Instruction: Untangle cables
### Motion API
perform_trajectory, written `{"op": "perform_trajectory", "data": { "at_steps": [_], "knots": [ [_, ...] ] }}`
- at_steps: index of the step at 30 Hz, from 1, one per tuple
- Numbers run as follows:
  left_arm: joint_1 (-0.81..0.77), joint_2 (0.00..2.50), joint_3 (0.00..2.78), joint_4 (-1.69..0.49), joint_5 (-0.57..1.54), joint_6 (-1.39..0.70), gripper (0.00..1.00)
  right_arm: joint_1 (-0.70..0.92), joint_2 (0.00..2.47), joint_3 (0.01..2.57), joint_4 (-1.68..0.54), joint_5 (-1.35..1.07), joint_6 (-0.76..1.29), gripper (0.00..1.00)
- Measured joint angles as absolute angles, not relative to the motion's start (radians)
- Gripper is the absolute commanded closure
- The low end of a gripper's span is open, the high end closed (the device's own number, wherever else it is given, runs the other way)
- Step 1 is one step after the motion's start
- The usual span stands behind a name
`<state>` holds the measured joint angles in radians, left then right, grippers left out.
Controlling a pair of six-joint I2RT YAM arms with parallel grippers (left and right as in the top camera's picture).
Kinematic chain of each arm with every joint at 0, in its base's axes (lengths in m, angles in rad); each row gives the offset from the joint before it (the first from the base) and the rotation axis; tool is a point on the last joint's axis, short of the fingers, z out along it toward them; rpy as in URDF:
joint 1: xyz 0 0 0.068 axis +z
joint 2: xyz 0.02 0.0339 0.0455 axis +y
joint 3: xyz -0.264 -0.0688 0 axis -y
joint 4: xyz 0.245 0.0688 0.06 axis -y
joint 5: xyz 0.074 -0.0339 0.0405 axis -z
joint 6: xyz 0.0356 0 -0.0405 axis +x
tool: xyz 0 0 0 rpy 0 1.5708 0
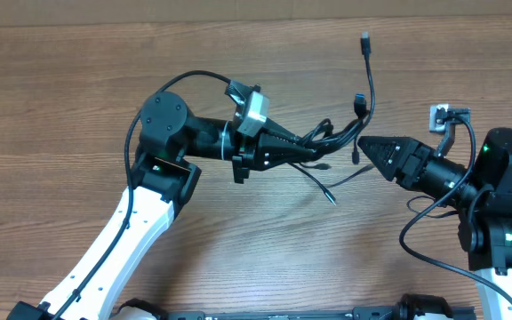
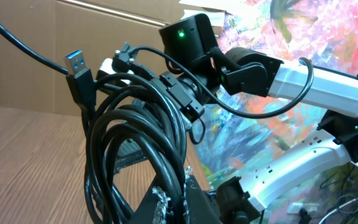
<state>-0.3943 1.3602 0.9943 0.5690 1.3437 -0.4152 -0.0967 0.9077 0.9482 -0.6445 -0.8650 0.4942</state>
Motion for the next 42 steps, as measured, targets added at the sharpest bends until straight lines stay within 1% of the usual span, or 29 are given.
{"op": "perform_trajectory", "data": {
  "at_steps": [3,10,17,25,30,42],
  "knots": [
    [-0.385,1.360,0.994,0.569,1.352,-0.415,0.96,-0.097,0.908,0.948,-0.645,-0.868,0.493,0.40],
    [-0.384,1.360,0.994,0.568,1.371,-0.416,0.96,-0.096,0.908,0.948,-0.617,-0.876,0.494,0.35],
    [-0.399,1.360,0.994,0.568,1.373,-0.416,0.96,-0.096,0.908,0.948,-0.614,-0.876,0.494,0.33],
    [-0.480,1.360,0.994,0.570,1.330,-0.420,0.96,-0.097,0.908,0.948,-0.613,-0.856,0.494,0.31],
    [-0.505,1.360,0.994,0.570,1.317,-0.423,0.96,-0.096,0.908,0.948,-0.614,-0.797,0.493,0.27],
    [-0.536,1.360,0.994,0.570,1.280,-0.435,0.96,-0.096,0.915,0.948,-0.607,-0.763,0.493,0.27]
  ]
}}
